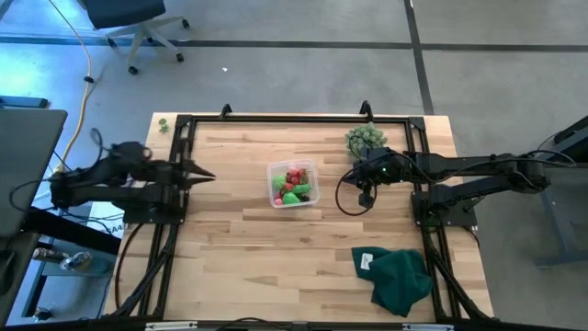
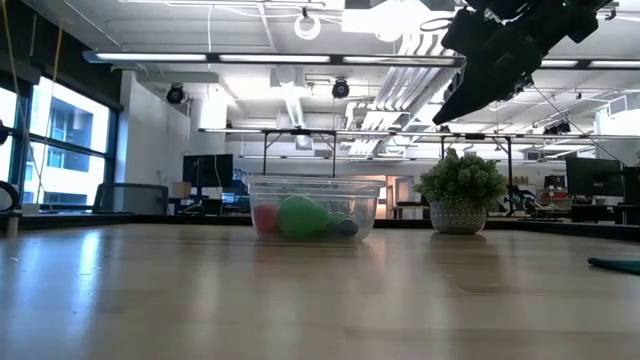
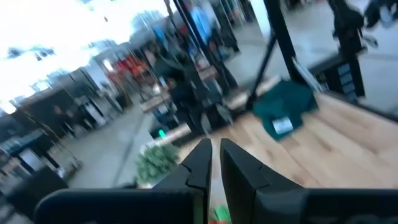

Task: Pick and placing Produce into tupperware
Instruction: Return to Home Position

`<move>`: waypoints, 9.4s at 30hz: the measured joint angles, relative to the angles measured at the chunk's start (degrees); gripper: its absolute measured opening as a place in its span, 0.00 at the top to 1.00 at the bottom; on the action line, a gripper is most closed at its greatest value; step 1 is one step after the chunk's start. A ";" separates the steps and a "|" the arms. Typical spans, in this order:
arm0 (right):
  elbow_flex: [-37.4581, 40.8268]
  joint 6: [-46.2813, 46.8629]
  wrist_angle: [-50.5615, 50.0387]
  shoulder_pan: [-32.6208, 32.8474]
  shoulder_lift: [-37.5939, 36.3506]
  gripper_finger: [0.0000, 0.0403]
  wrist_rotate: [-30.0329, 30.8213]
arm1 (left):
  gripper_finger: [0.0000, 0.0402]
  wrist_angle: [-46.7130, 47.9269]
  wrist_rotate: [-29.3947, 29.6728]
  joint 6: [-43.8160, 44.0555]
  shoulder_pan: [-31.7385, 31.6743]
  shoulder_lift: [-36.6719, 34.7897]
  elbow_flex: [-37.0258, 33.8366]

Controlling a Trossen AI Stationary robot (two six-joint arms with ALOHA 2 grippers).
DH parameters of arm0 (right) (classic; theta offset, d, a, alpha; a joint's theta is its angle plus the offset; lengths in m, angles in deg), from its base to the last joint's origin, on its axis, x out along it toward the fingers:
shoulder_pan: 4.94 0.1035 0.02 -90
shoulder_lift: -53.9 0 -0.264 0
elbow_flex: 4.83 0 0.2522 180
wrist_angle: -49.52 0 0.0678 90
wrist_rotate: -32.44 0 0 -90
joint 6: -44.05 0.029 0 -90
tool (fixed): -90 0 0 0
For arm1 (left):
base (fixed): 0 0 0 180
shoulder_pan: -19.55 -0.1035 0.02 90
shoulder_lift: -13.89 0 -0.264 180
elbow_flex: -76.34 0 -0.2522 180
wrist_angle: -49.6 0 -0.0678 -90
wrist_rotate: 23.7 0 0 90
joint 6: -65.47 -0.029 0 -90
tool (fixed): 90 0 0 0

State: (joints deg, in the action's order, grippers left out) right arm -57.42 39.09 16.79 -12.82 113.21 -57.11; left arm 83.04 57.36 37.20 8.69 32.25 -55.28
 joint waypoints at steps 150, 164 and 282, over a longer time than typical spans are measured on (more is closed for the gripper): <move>38.27 11.28 31.44 -6.69 -55.17 1.00 -12.14 | 0.99 -25.53 1.04 4.55 0.02 -17.48 -34.07; 38.25 12.44 21.00 -6.69 -54.84 1.00 -9.90 | 0.99 -25.53 1.04 4.54 0.02 -17.48 -34.07; 38.16 12.41 20.82 -6.71 -54.82 1.00 -10.01 | 0.99 -25.53 1.04 4.56 0.02 -17.48 -34.07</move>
State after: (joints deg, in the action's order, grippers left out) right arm -19.26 51.51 37.61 -19.53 58.39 -67.12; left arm 57.51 58.40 41.76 8.72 14.78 -89.35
